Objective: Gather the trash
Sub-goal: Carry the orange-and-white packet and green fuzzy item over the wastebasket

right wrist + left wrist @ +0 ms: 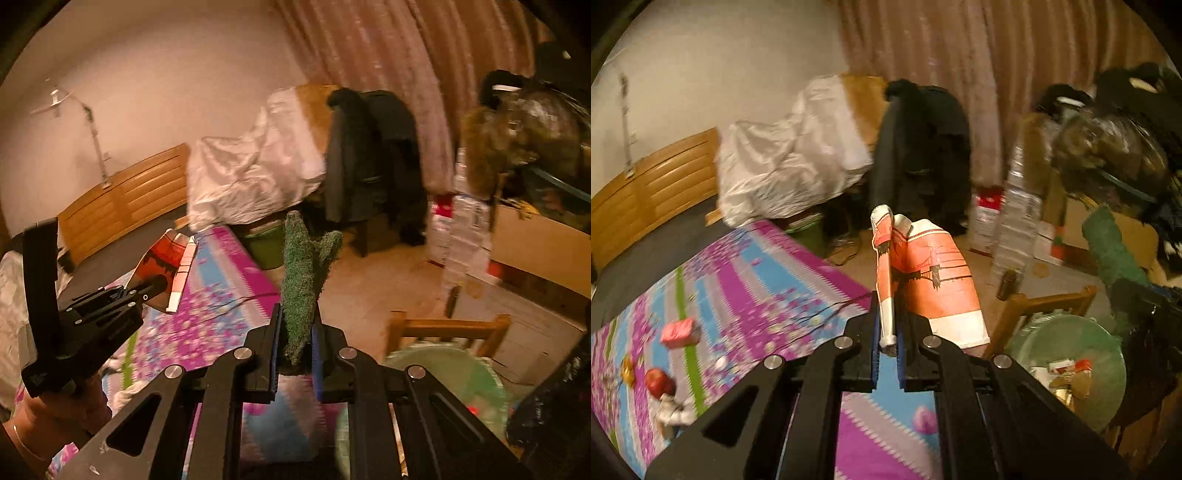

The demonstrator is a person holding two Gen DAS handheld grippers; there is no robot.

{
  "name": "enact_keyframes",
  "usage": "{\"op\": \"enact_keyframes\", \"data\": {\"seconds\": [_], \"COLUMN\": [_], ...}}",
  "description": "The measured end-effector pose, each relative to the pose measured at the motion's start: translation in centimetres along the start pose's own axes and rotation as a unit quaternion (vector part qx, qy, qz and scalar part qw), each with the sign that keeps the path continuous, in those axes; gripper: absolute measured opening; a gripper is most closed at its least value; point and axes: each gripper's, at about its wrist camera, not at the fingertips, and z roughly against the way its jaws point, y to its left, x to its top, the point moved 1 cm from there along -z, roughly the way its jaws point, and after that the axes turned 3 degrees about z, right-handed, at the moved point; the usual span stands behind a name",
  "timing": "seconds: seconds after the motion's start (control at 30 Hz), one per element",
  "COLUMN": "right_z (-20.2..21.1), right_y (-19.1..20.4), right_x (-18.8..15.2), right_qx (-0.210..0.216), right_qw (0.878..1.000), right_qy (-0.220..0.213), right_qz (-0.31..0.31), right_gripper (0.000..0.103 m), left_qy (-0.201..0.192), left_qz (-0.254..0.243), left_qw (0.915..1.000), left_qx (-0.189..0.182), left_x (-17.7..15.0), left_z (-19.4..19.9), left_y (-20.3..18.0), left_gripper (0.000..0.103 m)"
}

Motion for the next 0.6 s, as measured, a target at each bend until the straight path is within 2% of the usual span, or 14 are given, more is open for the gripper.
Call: {"op": "enact_keyframes", "data": {"seconds": [0.1,0.37,0.6], "right_z": [0.7,2.2,2.9], "right_y": [-3.6,-9.7,-12.5], "right_x": [0.1,-0.8,-2.4], "right_qx": [-0.024,-0.084,-0.111], "right_qw": [1.000,0.996,0.992], "right_qy": [-0.003,-0.001,0.021], "right_qz": [-0.013,-0.033,-0.055], "right_gripper": [0.015,0.015,0.015], "left_qy": [0.004,0.018,0.050], "left_qz": [-0.026,-0.083,-0.120], "left_qw": [0.9995,0.9945,0.9871], "left_qx": [-0.018,-0.061,-0.095], "left_x": [0.6,1.3,0.7], "left_z": [-1.2,-3.7,-5.5], "left_y": [-3.1,-9.9,-13.9], "left_gripper": [0.006,0.006,0.006]}}
